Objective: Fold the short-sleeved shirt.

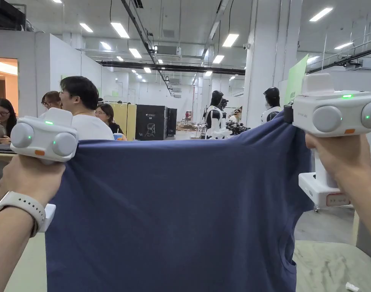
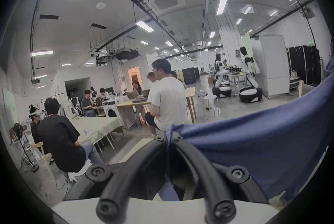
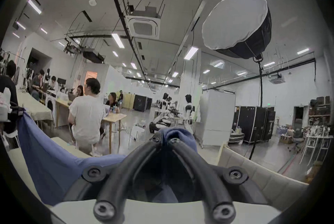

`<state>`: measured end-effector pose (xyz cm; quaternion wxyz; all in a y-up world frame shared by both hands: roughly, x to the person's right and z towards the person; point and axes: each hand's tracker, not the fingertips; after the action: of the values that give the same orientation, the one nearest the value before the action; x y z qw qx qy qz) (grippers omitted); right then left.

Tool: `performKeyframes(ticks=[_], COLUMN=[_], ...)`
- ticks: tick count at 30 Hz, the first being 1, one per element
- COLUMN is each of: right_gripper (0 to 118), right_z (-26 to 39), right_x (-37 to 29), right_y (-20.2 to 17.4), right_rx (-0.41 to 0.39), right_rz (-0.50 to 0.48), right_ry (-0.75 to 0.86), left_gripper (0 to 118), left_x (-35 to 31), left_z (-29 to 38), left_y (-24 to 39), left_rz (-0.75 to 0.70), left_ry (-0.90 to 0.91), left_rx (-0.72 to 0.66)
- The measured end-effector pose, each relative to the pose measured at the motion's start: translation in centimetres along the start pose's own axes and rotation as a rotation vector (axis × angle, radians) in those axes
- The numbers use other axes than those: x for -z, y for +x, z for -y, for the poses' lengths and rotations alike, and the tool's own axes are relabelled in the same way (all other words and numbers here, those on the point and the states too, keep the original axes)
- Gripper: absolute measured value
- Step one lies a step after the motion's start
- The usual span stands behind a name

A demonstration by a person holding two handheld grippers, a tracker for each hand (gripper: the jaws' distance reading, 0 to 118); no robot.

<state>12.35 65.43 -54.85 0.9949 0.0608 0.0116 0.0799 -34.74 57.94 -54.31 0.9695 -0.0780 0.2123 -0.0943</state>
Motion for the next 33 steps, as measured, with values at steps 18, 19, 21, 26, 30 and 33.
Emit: performKeyframes(ticks=[18,19,21,26,30,33], right_gripper=[3,3,3,3,3,3], right_z=[14.9,15.7,17.6,24.7,32.3,38.1], right_x=[-6.7,-8.2,-11.0,-20.1,-25.6,-29.2], right_y=[-1.5,-1.5,-1.7,-2.5,-3.5,-4.4], right_rx=[0.001,0.003,-0.019,-0.025,-0.044,-0.085], right_rz=[-0.014,-0.016,-0.017,-0.039,-0.088,-0.122], right_ry=[-0.16,-0.168,-0.196,-0.319,-0.481,-0.638], left_gripper=[0,0,0,0,0,0], left_x=[-4.2,-5.3,-7.3,-14.5,-18.7,-21.3], left_z=[14.8,15.7,17.8,25.6,33.1,39.4], left_y=[0.8,0.7,0.4,-0.5,-0.9,-1.5], left_rz=[0.058,0.076,0.093,0.159,0.189,0.235], left_ry=[-0.141,-0.15,-0.165,-0.254,-0.349,-0.488], left_rx=[-0.003,0.005,0.015,0.021,0.057,0.031])
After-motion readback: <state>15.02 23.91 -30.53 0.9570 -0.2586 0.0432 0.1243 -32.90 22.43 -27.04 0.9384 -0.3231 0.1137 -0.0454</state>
